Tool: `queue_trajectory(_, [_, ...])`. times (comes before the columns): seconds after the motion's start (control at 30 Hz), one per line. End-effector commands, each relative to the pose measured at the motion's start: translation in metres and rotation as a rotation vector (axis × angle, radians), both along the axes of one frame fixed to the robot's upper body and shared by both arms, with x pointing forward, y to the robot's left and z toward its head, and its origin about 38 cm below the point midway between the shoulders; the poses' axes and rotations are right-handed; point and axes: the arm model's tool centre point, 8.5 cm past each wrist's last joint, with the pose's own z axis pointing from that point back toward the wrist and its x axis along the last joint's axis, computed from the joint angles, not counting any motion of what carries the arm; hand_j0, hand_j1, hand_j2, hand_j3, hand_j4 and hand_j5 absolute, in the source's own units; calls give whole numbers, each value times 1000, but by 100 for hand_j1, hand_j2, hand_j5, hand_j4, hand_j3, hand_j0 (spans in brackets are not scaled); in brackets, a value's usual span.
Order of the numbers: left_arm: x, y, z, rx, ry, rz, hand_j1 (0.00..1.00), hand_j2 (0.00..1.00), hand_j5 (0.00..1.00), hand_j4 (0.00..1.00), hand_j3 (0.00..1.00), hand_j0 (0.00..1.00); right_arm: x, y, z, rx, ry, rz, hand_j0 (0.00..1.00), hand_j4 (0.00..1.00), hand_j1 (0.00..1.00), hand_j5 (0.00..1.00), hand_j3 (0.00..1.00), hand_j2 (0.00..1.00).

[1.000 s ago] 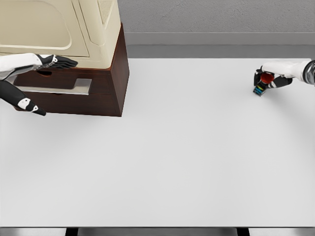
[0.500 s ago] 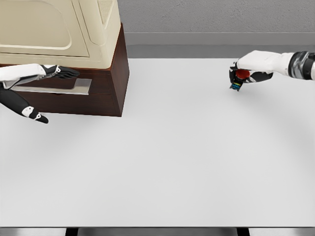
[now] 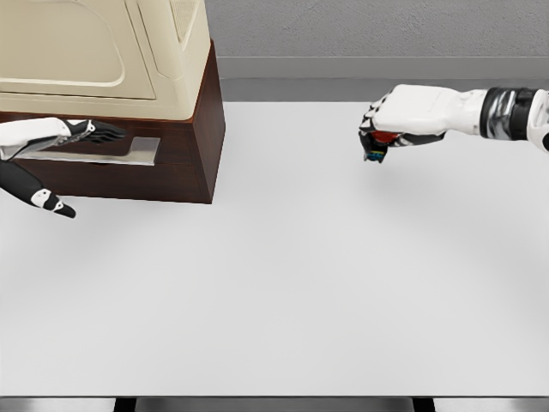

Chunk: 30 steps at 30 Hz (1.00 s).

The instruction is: Open the cabinet drawer with left arm, and place a switch into the drawer with right arm

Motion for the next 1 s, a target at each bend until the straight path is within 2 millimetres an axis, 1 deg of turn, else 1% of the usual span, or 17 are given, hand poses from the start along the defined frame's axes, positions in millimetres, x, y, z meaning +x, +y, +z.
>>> queue_trajectory(0.0, [1,4,0,0,1,12,100,100,100,100,100,100,-11,10,6,-2,-15,47,44,44,44,44,44,44])
queue_trajectory(0.17, [1,4,-1,0,3,14,100,100,100,100,100,100,-28,34,10,19,-13,138,44,44,44,44,44,44])
queue_trajectory(0.3, [1,6,-4,-2,12,21,100,100,100,100,100,100,-31,43,6,17,-1,165,44,44,44,44,44,44])
queue_trajectory(0.43, [2,5,-5,-4,13,18,100,100,100,100,100,100,-38,56,12,39,3,211,44,44,44,44,44,44])
queue_trajectory(0.6, [2,5,-5,-8,13,19,100,100,100,100,100,100,-39,72,20,82,12,254,44,44,44,44,44,44])
queue_trajectory(0.7, [2,5,-4,-10,12,19,100,100,100,100,100,100,-41,86,20,99,30,289,44,44,44,44,44,44])
queue_trajectory(0.77, [2,5,-3,-15,10,19,100,100,100,100,100,100,-42,92,20,108,38,301,44,44,44,44,44,44])
queue_trajectory(0.87, [2,5,-3,-16,11,20,100,100,100,100,100,100,-42,108,20,100,43,329,44,44,44,44,44,44])
queue_trajectory(0.9, [1,5,-4,-14,13,20,100,100,100,100,100,100,-42,111,23,106,38,335,44,44,44,44,44,44])
queue_trajectory(0.97, [1,6,-7,-15,19,21,100,100,100,100,100,100,-43,118,21,107,48,350,44,44,44,44,44,44])
